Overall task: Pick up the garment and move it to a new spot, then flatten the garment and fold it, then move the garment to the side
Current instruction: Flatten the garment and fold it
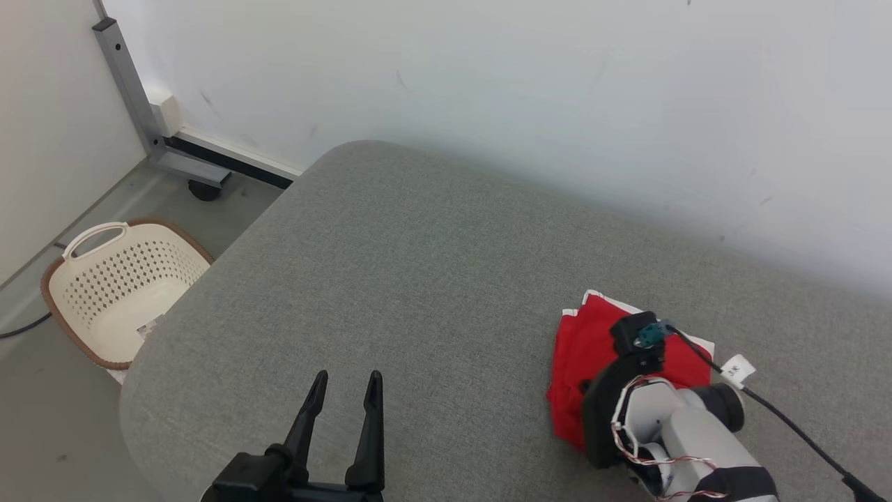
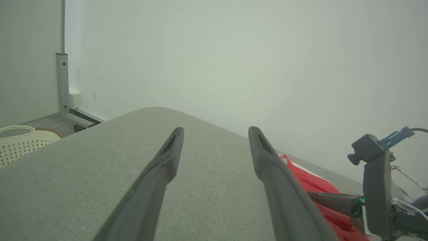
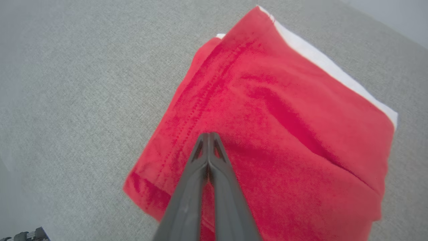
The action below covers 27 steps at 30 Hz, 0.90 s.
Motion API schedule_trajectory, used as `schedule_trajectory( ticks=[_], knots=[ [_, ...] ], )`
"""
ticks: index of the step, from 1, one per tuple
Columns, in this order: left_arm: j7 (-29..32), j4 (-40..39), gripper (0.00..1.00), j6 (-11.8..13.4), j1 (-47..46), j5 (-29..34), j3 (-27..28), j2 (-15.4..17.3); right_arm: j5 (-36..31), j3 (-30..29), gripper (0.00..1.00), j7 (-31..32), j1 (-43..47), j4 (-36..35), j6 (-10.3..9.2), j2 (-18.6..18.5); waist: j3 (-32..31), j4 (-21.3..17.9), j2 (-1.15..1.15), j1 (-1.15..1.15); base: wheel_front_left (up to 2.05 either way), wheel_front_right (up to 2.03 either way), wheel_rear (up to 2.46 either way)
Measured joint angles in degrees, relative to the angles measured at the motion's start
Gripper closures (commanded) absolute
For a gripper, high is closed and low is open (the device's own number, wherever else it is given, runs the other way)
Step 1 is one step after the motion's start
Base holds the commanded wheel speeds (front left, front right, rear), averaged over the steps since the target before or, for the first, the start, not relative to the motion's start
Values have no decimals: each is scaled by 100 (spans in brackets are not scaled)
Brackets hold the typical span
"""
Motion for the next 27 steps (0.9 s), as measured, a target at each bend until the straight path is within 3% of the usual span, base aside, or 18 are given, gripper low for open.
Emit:
schedule_trajectory(
  ticks=[6, 10, 14, 15, 16, 22, 27],
  knots=[
    [-25, -60, 0, 49, 11, -1, 66, 16, 535, 1099, 100, 97, -68, 23, 0, 145, 0, 4, 0, 0, 0, 0, 0],
    [-31, -63, 0, 59, 13, -1, 68, 24, 1241, 1894, 100, 190, -83, -304, 0, 168, -25, -7, 0, 0, 0, 0, 0],
    [-32, -68, 0, 100, 43, -2, 79, 36, 1579, 2130, 100, 270, -315, -531, 0, 185, -71, -52, 0, 0, 0, 0, 0],
    [-33, -70, 0, 101, 68, -2, 82, 44, 1610, 2064, 54, 269, -389, -549, 0, 182, -87, -67, 0, 0, 0, 0, 0],
    [-33, -71, 0, 101, 91, -2, 82, 51, 1621, 1923, 0, 283, -450, -536, 0, 174, -106, -83, 0, 0, 0, 0, 0],
    [-34, -108, 0, 109, 156, -10, 67, 92, 1202, 632, 0, 677, -724, -3, 0, -307, -231, -181, 0, 0, 0, 0, 0],
    [-23, -136, 0, 107, 208, -27, -8, 99, 254, -1049, 0, 480, -578, 510, 0, -376, -254, -206, 0, 0, 0, 0, 0]
  ],
)
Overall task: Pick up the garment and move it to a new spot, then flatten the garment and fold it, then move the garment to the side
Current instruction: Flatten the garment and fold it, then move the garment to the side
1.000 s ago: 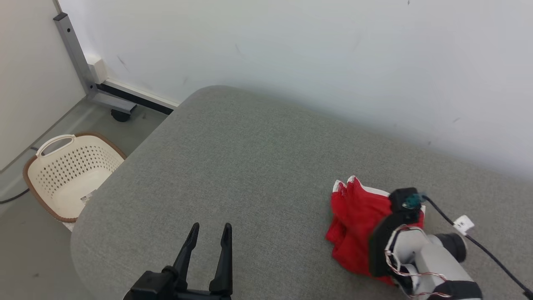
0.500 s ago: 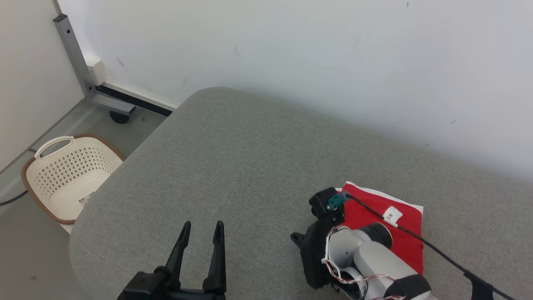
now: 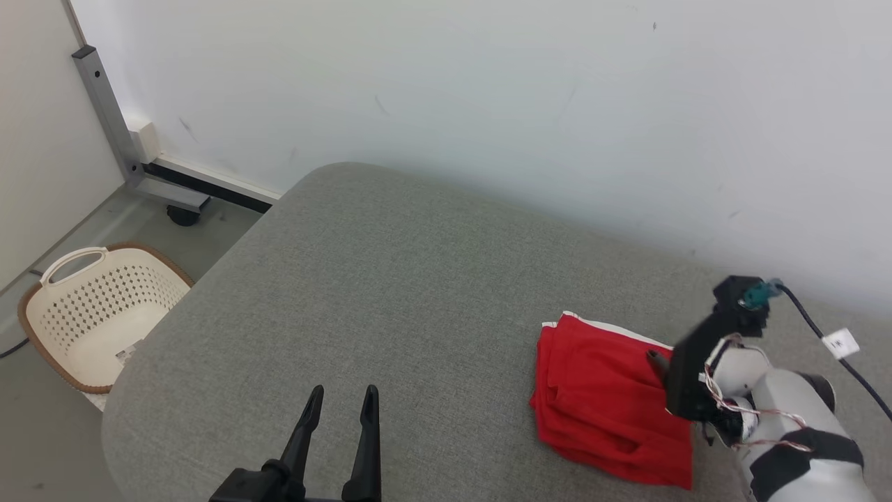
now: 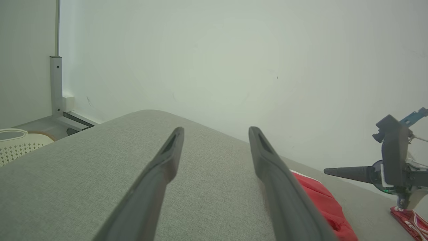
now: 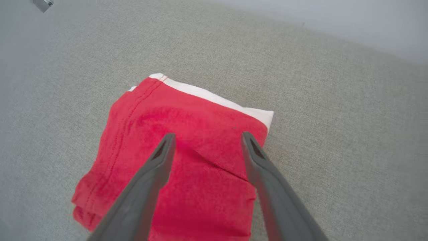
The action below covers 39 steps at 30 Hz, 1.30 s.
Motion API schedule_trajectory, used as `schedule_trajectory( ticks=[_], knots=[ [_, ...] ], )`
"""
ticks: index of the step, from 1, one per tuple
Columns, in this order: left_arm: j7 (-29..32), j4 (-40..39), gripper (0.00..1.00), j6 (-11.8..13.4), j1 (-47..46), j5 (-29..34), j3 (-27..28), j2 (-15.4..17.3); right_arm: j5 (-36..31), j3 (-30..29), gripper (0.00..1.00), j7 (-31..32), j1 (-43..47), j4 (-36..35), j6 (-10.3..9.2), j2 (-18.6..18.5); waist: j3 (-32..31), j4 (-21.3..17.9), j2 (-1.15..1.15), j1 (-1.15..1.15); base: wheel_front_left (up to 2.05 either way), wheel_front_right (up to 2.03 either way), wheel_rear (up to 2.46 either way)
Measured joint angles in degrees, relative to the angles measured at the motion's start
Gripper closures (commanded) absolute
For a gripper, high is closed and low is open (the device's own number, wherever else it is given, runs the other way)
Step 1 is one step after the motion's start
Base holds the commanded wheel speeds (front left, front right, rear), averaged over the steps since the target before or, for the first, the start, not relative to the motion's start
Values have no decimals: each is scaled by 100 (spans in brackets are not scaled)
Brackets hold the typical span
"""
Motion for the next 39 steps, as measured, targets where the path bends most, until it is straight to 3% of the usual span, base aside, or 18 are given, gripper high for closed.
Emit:
schedule_trajectory(
  ticks=[5, 12, 19, 25, 26, 28, 29, 31, 32, 39],
  knots=[
    [33, 11, 0, -7, 0, -18, -37, -2, -838, -1157, 0, -263, 434, 63, 0, 312, 47, 42, 0, 0, 0, 0, 0],
    [33, 23, 0, -5, -32, -34, -54, -9, -1619, -2160, 0, -237, 631, -223, 0, 539, 177, 11, 0, 0, 0, 0, 0],
    [35, 79, 0, -15, -82, -52, -107, -19, -1228, -2352, 0, -347, 361, 416, 0, 548, 295, 114, 0, 1, 0, 0, 0],
    [33, 108, 0, -16, -85, -58, -132, -36, -1456, -2503, 0, -359, 172, 928, 0, 544, 358, 215, 0, 0, 0, 0, 0],
    [32, 113, 0, -16, -85, -58, -135, -44, -1507, -2547, 7, -360, 124, 1005, 0, 537, 365, 233, 0, 0, 0, 0, 0],
    [30, 122, 0, -16, -85, -59, -135, -48, -1629, -2672, 58, -402, 62, 1117, 0, 536, 378, 253, 0, 0, 0, 0, 0],
    [24, 126, 0, -15, -85, -62, -133, -51, -1728, -2732, 67, -412, 43, 1166, 0, 536, 381, 255, 0, 0, 0, 0, 0],
    [23, 138, 0, -14, -86, -66, -130, -54, -1858, -2820, 94, -456, -31, 1277, 1, 539, 383, 247, 0, 0, 0, 0, 0],
    [14, 141, 0, -13, -87, -66, -126, -53, -1914, -2850, 100, -460, -71, 1332, 1, 545, 383, 239, 0, 0, 0, 0, 0],
    [-2, 182, 0, -7, -116, -67, -122, -57, -2276, -2882, 100, -641, -268, 1617, 11, 565, 354, 90, 0, 0, 0, 0, 0]
  ],
)
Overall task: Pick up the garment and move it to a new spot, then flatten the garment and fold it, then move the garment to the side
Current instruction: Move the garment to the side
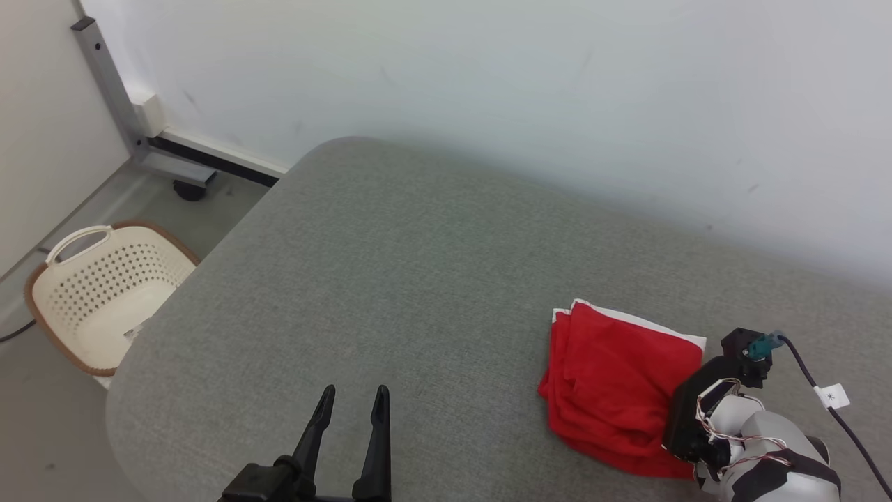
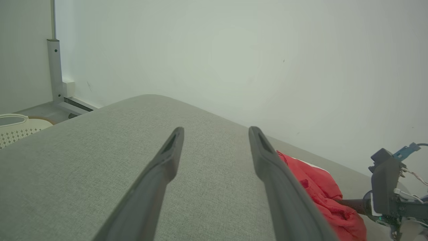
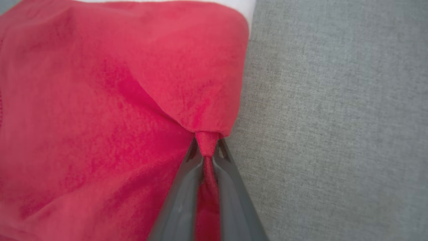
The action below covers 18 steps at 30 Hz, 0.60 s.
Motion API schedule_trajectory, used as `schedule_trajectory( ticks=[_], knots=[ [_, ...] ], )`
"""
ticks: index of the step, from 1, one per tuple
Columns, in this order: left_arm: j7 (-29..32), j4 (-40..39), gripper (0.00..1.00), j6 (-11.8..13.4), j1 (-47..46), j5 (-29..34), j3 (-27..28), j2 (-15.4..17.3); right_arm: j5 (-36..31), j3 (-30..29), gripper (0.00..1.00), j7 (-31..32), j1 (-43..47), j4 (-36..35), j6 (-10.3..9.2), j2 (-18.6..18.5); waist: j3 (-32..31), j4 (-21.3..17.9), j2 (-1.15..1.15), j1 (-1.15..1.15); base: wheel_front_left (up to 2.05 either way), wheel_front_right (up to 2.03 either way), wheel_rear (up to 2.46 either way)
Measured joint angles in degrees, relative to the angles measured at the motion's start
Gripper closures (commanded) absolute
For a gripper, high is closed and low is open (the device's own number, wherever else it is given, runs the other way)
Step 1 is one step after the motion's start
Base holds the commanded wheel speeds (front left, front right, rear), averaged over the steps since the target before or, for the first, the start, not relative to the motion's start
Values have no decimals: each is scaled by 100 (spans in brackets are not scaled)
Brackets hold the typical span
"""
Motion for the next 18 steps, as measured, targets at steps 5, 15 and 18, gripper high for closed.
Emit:
schedule_trajectory(
  ticks=[5, 15, 18],
  knots=[
    [-8, 11, 0, -8, 10, -54, -1, -33, -109, 162, 100, -73, -60, 38, 0, 7, -58, -220, 0, 0, 0, 0, 0],
    [-66, 42, 0, -60, 120, -143, 29, -194, -393, 943, 100, 213, -57, -684, -1, -453, -176, -1008, 0, 0, 0, 0, 0],
    [-78, 51, 0, -110, 119, -148, 27, -252, -335, 1154, 100, 399, -80, -869, -1, -605, -183, -1295, 0, 0, 0, 0, 0]
  ],
)
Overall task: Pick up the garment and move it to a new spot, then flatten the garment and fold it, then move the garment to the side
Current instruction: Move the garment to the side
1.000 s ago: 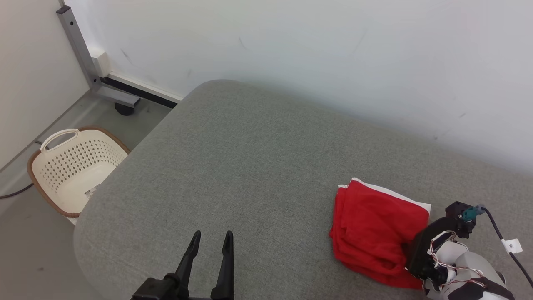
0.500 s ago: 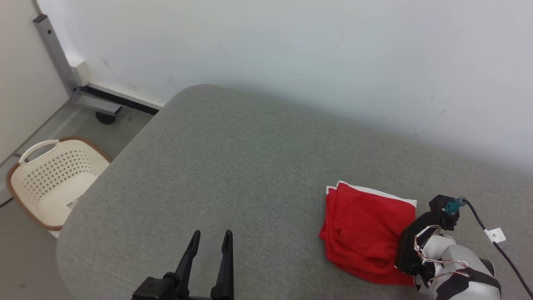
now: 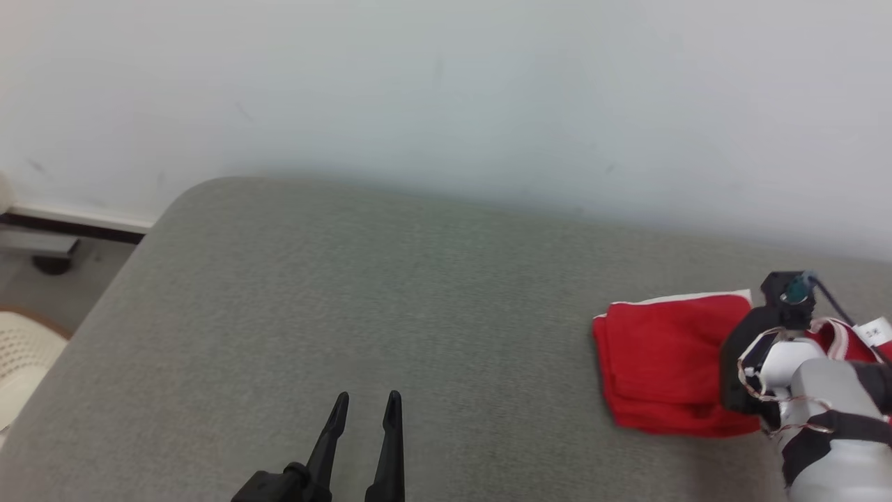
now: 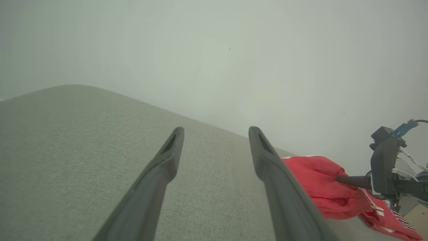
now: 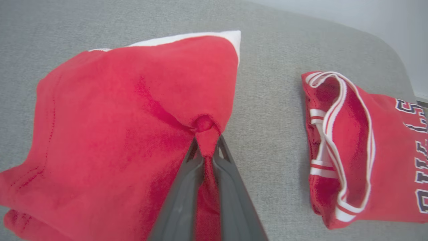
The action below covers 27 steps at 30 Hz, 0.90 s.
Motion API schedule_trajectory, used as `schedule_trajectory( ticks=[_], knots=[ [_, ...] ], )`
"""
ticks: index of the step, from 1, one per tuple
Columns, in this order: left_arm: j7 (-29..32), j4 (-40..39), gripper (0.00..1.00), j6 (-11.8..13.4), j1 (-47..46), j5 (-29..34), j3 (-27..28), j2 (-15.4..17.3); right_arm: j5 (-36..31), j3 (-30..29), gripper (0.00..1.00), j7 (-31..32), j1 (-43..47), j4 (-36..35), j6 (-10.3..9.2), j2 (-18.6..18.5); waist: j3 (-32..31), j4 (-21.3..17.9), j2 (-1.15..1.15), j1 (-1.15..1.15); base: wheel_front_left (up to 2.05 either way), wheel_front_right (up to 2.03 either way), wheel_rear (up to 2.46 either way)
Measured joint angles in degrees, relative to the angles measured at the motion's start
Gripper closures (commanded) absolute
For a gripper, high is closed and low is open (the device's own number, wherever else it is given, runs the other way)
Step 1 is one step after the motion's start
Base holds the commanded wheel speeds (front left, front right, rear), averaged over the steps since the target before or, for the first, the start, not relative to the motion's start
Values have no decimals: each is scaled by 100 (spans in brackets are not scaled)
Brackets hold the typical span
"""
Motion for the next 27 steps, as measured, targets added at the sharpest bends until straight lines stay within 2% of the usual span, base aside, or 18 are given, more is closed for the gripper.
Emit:
schedule_trajectory(
  ticks=[7, 11, 16, 21, 27],
  knots=[
    [-13, 73, 0, -93, -40, 9, -14, -111, 277, 727, 100, 391, -152, -436, 0, -366, 57, -581, 0, 0, 0, 0, 0],
    [-15, 103, 0, -144, -53, 29, -7, -138, 555, 1249, 100, 542, -181, -810, 0, -793, 134, -783, 0, 0, 0, 0, 0],
    [-16, 130, 0, -202, -65, 118, 19, -155, 871, 2178, 100, 619, -118, -1183, 0, -1401, 285, -863, 0, 1, 0, 0, 0],
    [-16, 131, 0, -250, -158, 196, 13, -166, 1287, 2437, 100, 767, -121, -1507, 0, -1850, 460, -827, 0, 0, 0, 0, 0],
    [-21, 156, 0, -301, -276, 236, 16, -162, 1336, 2602, 100, 886, -90, -1801, 0, -2417, 699, -720, 0, 1, 0, 0, 0]
  ],
)
